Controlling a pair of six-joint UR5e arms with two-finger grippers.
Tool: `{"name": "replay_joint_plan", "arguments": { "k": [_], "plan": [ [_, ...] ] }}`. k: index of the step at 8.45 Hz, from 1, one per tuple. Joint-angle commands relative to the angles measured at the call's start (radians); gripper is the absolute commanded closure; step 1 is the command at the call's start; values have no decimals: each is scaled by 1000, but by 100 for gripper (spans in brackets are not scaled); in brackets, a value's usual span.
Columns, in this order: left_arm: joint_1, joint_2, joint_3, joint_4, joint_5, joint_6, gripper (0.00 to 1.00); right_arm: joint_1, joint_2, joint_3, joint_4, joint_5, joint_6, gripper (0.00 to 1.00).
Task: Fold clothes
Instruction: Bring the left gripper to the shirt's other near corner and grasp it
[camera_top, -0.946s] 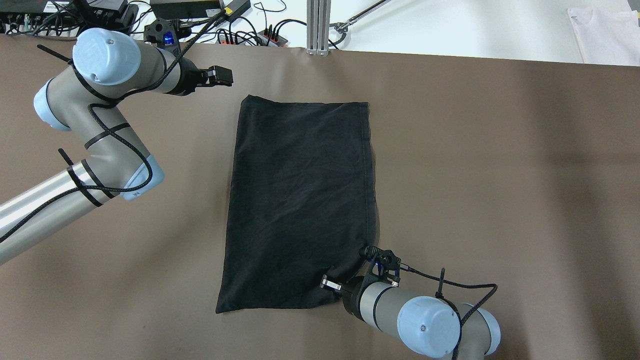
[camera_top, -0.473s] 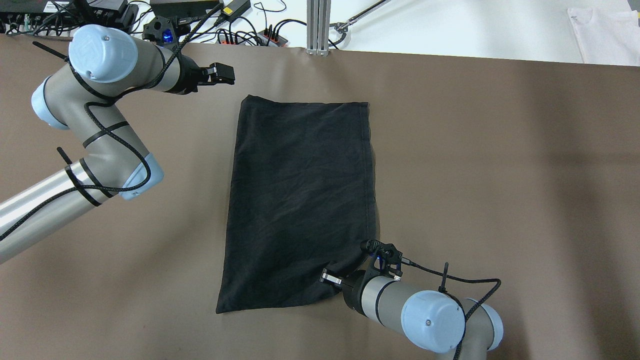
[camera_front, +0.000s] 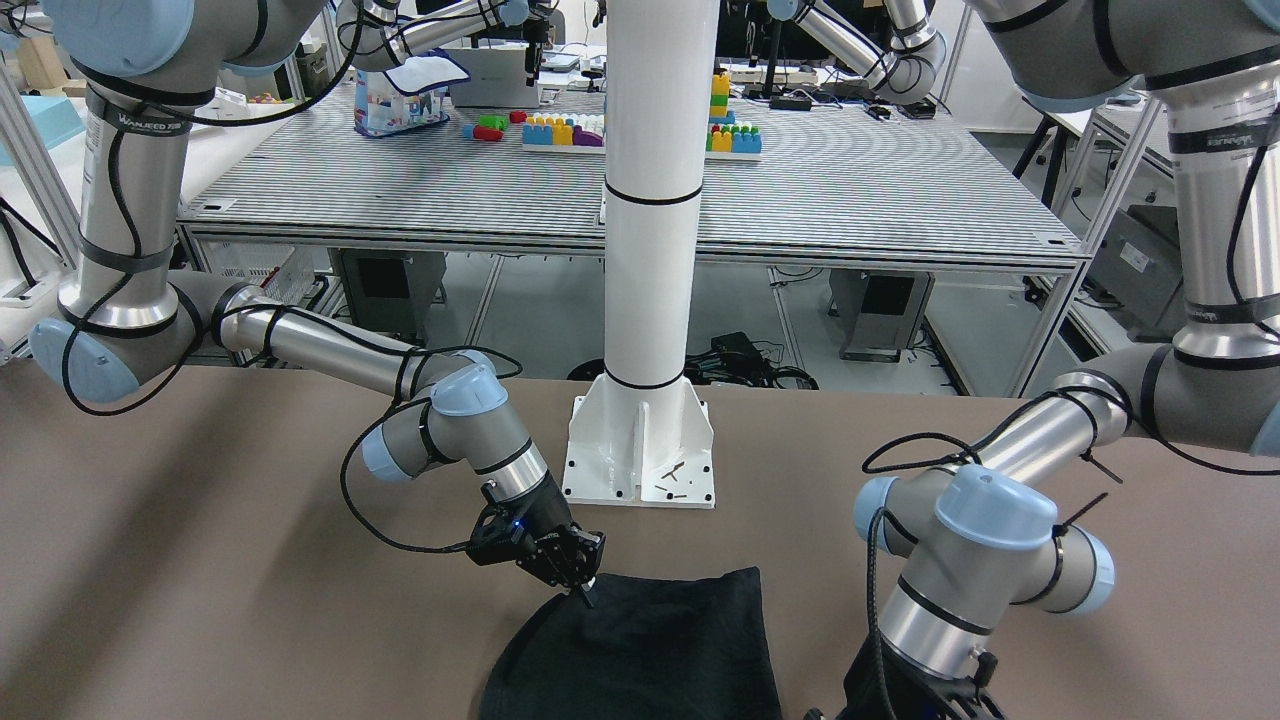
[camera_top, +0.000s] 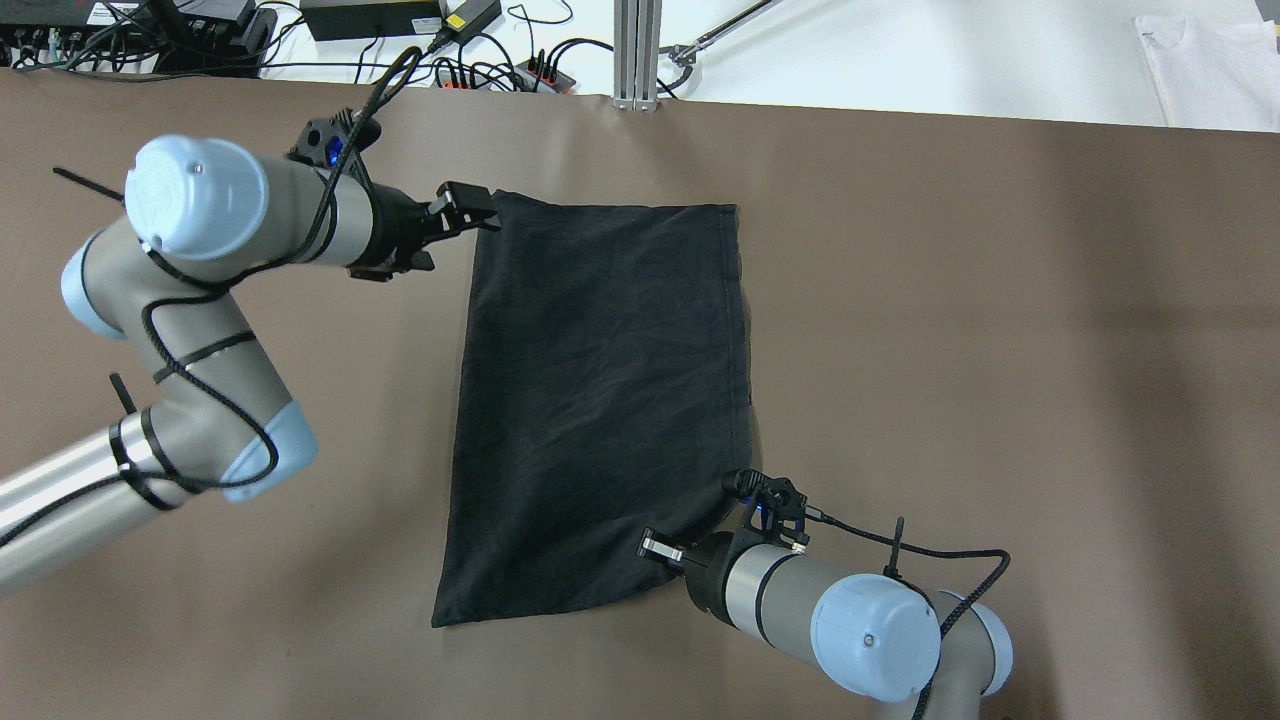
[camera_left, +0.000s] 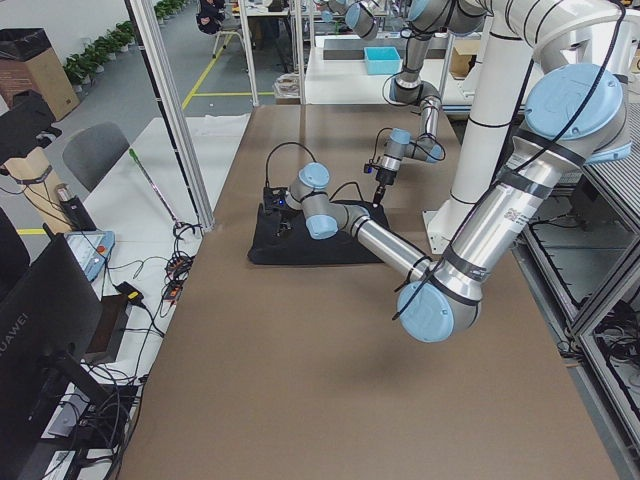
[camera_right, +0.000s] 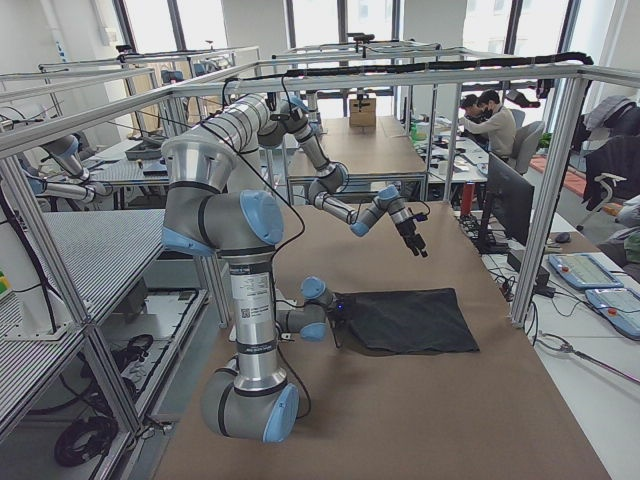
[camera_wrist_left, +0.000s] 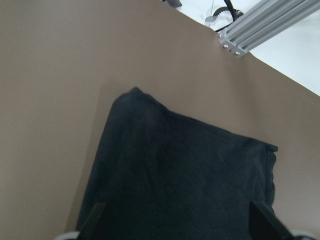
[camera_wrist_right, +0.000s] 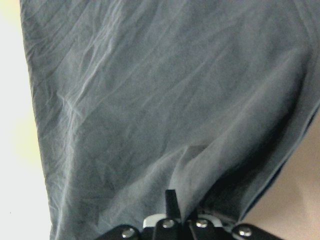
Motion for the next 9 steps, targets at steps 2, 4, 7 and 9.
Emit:
{"name": "replay_joint_plan", "arguments": {
  "k": [2,4,7,9],
  "plan": [
    [270,208,-188,-155,258,-256,0,1,-5,29,-5,-4,-3,100],
    [367,301,-231,-164,360,-267,0,1,-3,29,-3,-4,-4,100],
    [518,310,-234,-109,498,-267,0,0,-6,47,-5,-4,-6,100],
    [558,368,-275,-99,514,-262,0,1,-6,47,-5,-7,-27,100]
  ]
}}
